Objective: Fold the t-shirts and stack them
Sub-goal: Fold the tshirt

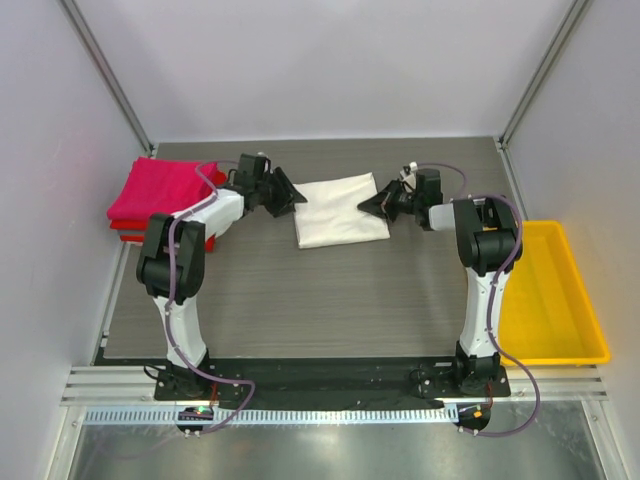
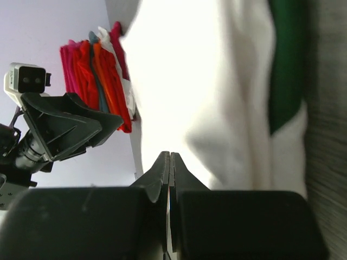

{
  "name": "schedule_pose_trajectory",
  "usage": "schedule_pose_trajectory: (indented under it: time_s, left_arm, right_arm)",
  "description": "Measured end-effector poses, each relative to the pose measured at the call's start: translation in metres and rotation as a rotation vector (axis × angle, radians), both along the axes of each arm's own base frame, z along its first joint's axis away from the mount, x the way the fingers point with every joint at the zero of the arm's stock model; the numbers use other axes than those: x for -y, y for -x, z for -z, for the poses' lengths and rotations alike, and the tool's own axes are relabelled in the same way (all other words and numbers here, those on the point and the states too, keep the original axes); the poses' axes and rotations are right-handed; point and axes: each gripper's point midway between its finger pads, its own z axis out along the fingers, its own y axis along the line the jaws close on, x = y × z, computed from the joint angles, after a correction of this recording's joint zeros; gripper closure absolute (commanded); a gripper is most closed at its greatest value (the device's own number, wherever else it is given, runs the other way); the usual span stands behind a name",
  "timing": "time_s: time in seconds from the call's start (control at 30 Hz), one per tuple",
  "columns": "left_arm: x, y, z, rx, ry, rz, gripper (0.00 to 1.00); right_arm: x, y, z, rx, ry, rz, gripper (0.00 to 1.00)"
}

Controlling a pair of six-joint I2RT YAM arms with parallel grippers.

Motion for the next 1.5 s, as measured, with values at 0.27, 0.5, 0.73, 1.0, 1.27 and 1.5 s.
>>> schedule_pose_trajectory:
  time_s: [0.27, 0.5, 0.73, 1.0, 1.27, 1.5]
  left_arm:
    - [0.012, -0.053, -0.045, 0.128, 0.028, -0.028, 0.52]
    - [0.016, -0.077, 0.017, 0.053, 0.034, -0.081, 0.52]
    - [0.015, -0.122, 0.023, 0.103, 0.058, -0.124, 0.5]
    - [-0.01, -0.129, 0.011, 0.143, 0.014, -0.12, 0.43]
    - [-0.041, -0.083, -0.037, 0.203, -0.138, -0.101, 0.37]
    - [-0.087, -0.059, -0.046, 0.225, -0.485, -0.126, 0.41]
  right_arm:
    - [-0.007, -0.066, -0.061, 0.162, -0.01, 0.019, 0.98]
    - [-0.009, -0.109, -0.021, 0.119, -0.012, 0.068, 0.98]
    - [0.003, -0.134, 0.013, 0.021, -0.036, 0.141, 0.68]
    - [0.017, -0.134, -0.032, 0.133, 0.051, 0.146, 0.24]
    - [0.027, -0.099, -0.065, 0.205, 0.147, 0.121, 0.26]
    - [0.033, -0.065, -0.051, 0.158, 0.186, 0.109, 0.41]
